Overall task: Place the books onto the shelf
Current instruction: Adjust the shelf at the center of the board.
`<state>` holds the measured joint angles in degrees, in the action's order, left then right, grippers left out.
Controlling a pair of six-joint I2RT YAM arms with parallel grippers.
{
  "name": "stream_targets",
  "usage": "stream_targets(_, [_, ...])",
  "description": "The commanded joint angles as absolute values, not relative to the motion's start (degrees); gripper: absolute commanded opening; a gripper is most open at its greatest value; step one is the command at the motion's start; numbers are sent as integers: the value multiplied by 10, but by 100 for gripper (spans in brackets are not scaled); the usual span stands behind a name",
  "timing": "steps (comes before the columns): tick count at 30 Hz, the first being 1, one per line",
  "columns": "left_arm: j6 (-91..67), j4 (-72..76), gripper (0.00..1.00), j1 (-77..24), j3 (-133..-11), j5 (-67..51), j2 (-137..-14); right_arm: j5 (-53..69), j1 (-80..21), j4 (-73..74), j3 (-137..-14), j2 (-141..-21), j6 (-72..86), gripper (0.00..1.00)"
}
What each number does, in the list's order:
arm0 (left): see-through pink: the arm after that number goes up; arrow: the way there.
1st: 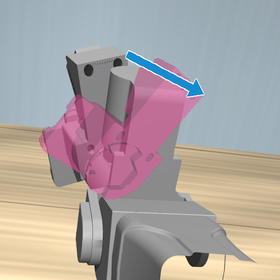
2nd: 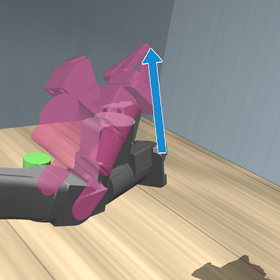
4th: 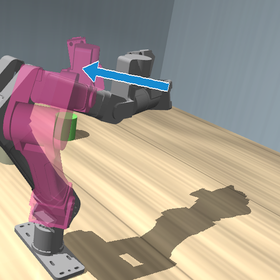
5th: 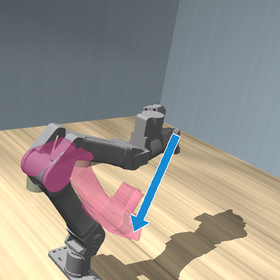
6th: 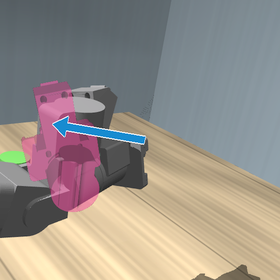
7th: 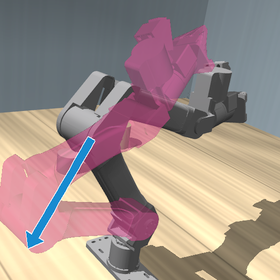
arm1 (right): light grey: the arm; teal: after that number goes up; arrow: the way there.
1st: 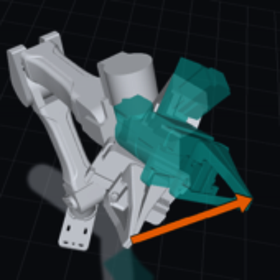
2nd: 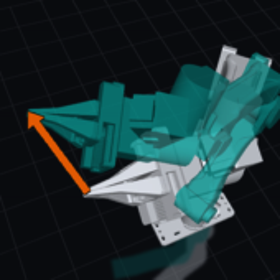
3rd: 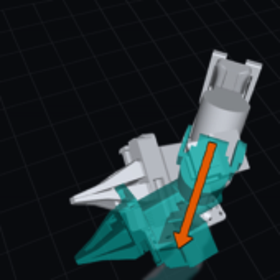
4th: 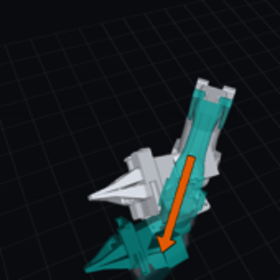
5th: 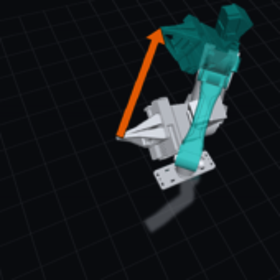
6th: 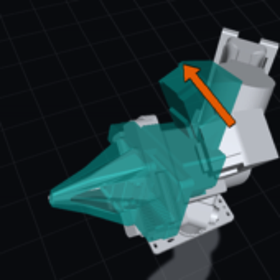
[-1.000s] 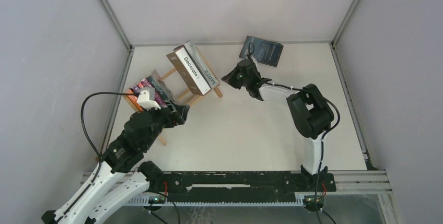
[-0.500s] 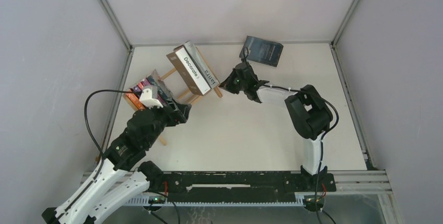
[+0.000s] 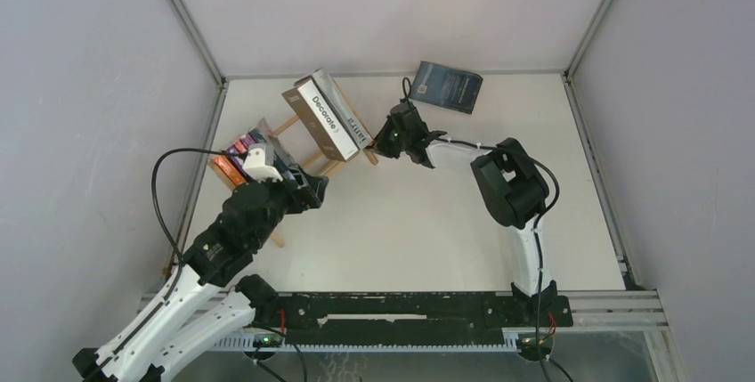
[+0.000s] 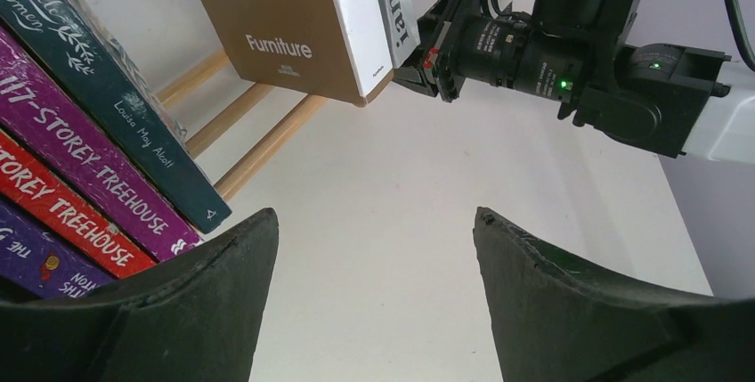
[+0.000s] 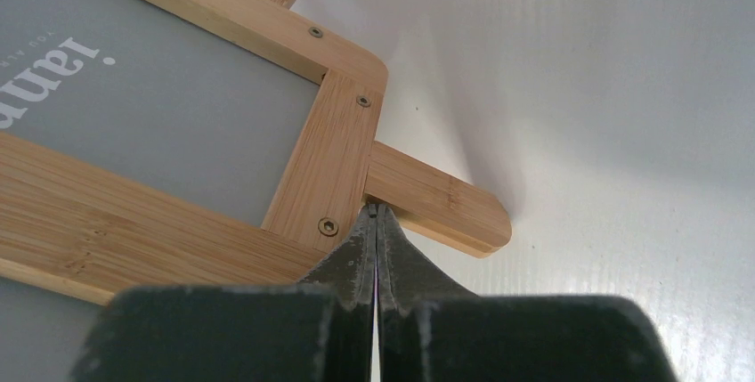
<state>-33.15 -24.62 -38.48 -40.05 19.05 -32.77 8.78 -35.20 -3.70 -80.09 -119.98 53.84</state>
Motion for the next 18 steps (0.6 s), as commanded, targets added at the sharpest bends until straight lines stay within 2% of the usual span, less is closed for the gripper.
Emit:
stream_targets(1, [-317, -224, 85, -381, -405, 201, -331, 115, -364, -76, -864, -1206, 537, 0])
stream_targets(18, [-326, -180, 85, -381, -396, 199, -362, 171, -369, -21, -1029, -1304, 526, 0])
